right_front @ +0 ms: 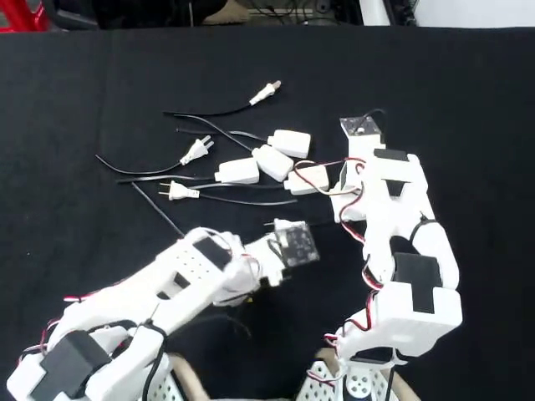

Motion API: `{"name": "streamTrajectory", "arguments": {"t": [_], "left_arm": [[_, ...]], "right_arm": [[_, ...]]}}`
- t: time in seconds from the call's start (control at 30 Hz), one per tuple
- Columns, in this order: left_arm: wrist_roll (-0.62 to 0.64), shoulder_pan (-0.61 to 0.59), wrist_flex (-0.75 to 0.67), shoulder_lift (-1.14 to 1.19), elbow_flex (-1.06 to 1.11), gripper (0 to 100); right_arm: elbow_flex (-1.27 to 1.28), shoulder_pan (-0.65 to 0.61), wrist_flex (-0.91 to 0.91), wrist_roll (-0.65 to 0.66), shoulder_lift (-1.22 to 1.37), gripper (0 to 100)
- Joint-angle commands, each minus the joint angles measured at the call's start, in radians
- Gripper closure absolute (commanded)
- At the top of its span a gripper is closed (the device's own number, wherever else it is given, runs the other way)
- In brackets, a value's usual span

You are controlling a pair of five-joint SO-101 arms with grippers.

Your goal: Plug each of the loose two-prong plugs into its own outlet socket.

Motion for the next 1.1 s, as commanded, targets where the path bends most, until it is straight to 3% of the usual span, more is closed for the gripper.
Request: {"name": "streamTrajectory", "arguments": {"t": [0.0, 0.13, 0.27, 0.47, 0.6, 0.7, 0.8, 0.93, 1.07], "left_arm": [[0.018, -0.07, 0.13, -0.009, -0.136, 97], [0.009, -0.174, 0.315, -0.009, -0.269, 97], [-0.133, -0.344, 0.471, -0.008, -0.389, 97], [-0.385, -0.628, 0.451, 0.014, -0.348, 97], [-0.474, -0.72, 0.338, 0.043, -0.216, 96], [-0.456, -0.72, 0.193, 0.06, -0.134, 96], [-0.333, -0.743, 0.081, 0.069, -0.122, 87], [-0.302, -0.76, 0.066, 0.058, -0.133, 70], [-0.285, -0.763, 0.098, 0.055, -0.143, 71]], "right_arm": [[-0.001, 0.012, -0.012, 0.003, -0.002, 98.1], [-0.001, 0.012, -0.012, 0.003, -0.002, 98.1], [0.001, 0.011, -0.012, 0.003, -0.002, 98.1], [0.001, 0.011, -0.012, 0.005, -0.002, 98.1], [0.001, 0.011, -0.012, 0.005, -0.002, 98.1], [0.001, 0.009, -0.012, 0.005, -0.002, 98.1], [0.002, 0.009, -0.012, 0.005, -0.002, 98.1], [0.004, -0.006, -0.006, 0.005, -0.007, 98.1], [0.001, -0.006, 0.028, -0.005, -0.05, 98.0]]}}
